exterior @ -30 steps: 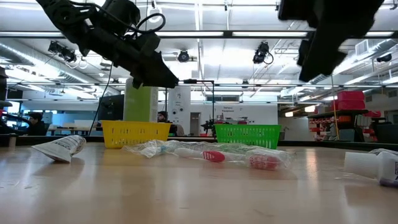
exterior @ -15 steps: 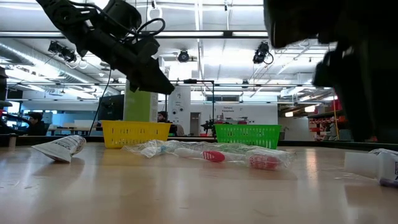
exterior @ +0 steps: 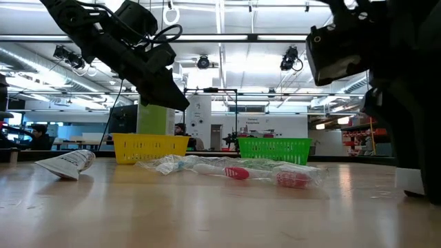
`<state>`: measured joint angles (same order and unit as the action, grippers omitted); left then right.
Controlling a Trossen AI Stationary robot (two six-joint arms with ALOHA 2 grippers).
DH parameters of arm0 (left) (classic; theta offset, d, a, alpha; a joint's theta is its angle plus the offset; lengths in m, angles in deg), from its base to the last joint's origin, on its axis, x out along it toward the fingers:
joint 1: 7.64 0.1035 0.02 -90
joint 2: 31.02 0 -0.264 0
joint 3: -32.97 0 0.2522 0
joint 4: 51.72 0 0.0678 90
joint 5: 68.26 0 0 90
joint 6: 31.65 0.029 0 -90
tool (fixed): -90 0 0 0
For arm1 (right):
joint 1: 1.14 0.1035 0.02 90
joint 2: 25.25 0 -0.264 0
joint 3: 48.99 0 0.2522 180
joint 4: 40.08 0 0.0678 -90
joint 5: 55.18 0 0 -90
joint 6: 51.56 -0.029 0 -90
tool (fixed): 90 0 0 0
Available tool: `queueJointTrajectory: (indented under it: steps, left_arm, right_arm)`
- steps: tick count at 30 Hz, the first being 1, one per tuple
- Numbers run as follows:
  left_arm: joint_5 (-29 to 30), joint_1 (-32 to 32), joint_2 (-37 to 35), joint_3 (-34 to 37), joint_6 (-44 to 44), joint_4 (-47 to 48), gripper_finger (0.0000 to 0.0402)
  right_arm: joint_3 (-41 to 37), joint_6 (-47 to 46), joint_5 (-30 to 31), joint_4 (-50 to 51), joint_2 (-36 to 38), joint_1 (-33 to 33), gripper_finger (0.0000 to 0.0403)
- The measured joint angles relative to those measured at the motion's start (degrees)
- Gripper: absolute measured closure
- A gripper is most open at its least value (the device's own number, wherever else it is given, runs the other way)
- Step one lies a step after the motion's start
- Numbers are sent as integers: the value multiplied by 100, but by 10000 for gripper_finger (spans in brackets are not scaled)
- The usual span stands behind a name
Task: Pick & Place Travel size toiletries
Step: Put the white toothpaste into the green bin
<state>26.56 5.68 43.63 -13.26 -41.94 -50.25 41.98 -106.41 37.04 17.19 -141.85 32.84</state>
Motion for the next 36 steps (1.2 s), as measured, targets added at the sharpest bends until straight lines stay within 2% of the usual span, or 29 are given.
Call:
queueJointTrajectory:
  steps: [7,18,24,27,33,36]
  left_arm:
    - [3,2,0,0,1,-2,254]
    - [4,2,0,0,1,-3,254]
    - [7,2,0,0,0,-13,254]
    - [7,2,0,0,0,-11,254]
    - [7,2,0,0,0,-55,254]
    - [18,2,0,0,0,-62,254]
  right_arm:
    - [-13,26,46,48,-14,-53,300]
    - [274,301,-48,272,-65,-205,307]
    - [911,1120,532,440,-61,-387,308]
    - [1311,1522,850,1116,-60,-517,308]
    - [2217,2253,2116,2744,-49,-957,308]
    - [2387,2666,2789,3214,-31,-1261,308]
